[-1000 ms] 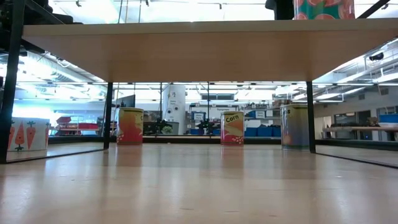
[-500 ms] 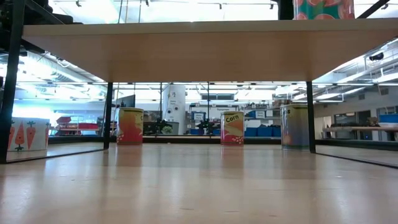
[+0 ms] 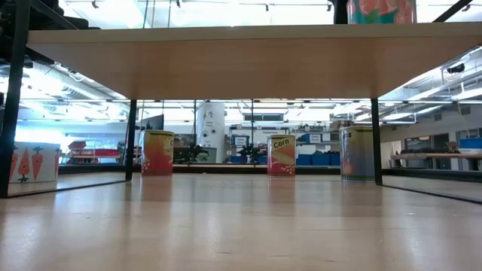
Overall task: Pick and place cans onto a shelf
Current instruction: Adjust the small cans on the shelf, then put the small canned peas on the shelf
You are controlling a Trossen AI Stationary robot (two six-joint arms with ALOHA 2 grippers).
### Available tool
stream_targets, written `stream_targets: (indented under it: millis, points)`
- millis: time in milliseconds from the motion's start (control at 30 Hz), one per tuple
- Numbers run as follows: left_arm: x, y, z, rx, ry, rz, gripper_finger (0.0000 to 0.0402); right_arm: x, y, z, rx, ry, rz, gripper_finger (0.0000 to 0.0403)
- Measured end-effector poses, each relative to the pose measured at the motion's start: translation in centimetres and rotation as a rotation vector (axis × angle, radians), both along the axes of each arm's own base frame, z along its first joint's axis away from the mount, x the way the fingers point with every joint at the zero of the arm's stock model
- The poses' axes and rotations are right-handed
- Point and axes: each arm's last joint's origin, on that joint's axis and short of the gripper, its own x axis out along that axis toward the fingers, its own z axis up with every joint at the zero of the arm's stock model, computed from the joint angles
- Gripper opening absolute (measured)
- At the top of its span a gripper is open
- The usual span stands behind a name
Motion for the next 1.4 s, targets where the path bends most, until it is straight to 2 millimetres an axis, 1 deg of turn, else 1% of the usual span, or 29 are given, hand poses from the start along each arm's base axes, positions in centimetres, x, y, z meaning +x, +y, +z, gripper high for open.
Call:
stream_targets:
  millis: [233,467,633,833,933,1067,1167,1267,1400]
  points:
    - [0.0,0.0,0.0,0.000,0.000,0.000,0.0098,-0.2,0.3,0.1,0.057,0.016,0.010,0.0368]
    - [0.0,0.0,0.0,0.000,0.000,0.000,0.0098,-0.7,1.3,0.0,0.014,0.034,0.091,0.0368]
    - [0.0,0.0,0.0,0.000,0.000,0.000,0.0098,-0.9,1.6,0.0,-0.032,0.024,0.098,0.0368]
    - [0.0,0.0,0.0,0.000,0.000,0.000,0.0098,-1.4,1.5,0.4,-0.016,0.021,0.083,0.0368]
    - [0.0,0.0,0.0,0.000,0.000,0.000,0.0098,-1.7,1.9,0.8,-0.007,-0.011,0.107,0.0368]
    - [0.0,0.0,0.0,0.000,0.000,0.000,0.0098,-2.2,3.0,1.5,0.024,-0.075,0.142,0.0368]
    - [0.0,0.0,0.0,0.000,0.000,0.000,0.0098,-3.4,4.0,2.7,0.115,-0.146,0.127,0.0368]
    - [0.0,0.0,0.0,0.000,0.000,0.000,0.0098,-5.2,5.8,3.6,0.216,-0.176,0.141,0.0368]
    - [0.0,0.0,0.0,0.000,0.000,0.000,0.0098,-8.2,9.2,3.3,0.254,-0.103,0.196,0.0368]
